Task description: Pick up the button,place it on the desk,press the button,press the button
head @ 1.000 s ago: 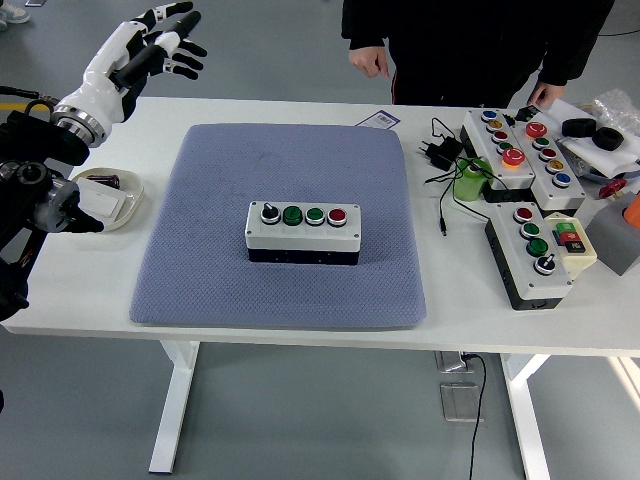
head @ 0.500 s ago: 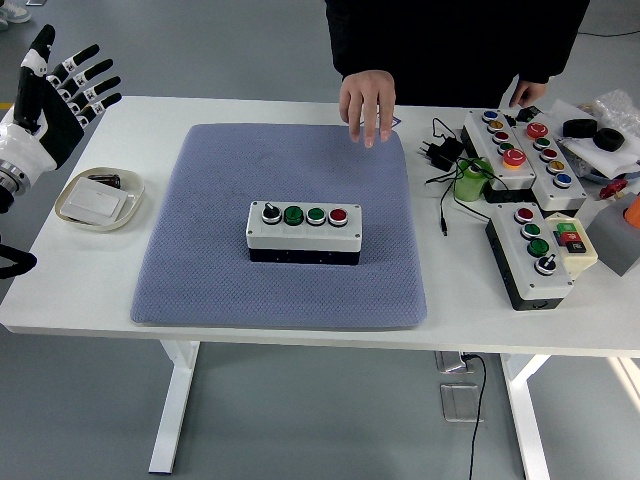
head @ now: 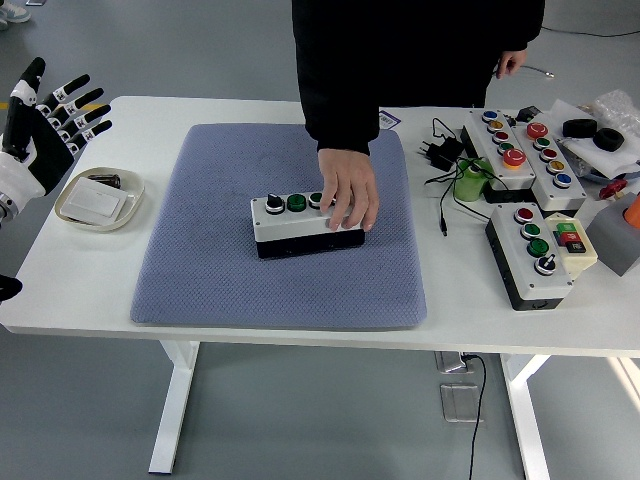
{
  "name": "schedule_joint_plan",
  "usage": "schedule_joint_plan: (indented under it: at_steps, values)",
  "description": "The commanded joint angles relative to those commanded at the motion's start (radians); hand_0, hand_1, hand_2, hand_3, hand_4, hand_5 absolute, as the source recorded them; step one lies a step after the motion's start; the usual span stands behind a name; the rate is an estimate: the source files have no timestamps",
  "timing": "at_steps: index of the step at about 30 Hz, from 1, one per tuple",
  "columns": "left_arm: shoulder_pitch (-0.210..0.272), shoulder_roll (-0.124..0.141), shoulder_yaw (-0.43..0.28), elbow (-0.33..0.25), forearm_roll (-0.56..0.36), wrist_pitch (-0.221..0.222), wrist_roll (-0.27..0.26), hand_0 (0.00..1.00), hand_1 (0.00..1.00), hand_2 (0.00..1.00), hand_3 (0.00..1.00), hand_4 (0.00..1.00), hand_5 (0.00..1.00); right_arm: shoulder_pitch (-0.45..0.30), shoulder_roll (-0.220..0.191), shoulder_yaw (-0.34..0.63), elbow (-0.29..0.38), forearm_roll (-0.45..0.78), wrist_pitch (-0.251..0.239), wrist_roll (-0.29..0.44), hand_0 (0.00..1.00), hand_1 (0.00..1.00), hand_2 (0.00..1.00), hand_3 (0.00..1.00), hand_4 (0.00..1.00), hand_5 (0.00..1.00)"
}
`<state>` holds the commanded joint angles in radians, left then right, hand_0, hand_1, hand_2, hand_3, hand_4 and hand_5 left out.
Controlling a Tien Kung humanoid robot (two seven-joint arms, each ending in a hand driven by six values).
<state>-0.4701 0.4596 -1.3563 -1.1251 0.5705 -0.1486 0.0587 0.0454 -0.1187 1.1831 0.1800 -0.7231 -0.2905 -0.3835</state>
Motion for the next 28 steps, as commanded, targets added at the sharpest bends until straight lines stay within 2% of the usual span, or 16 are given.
schedule_joint_plan:
  at_steps: [28]
  values:
    - [-0.006,0.01,-0.007,0.005,-0.014,-0.004,0.001,0.858,0.86,0.878,0.896,0.84,0.998,0.007,0.001,0.002,0.0,0.003,0.001,0.002,0.643,0.508,0.548,0.589,0.25,0.36]
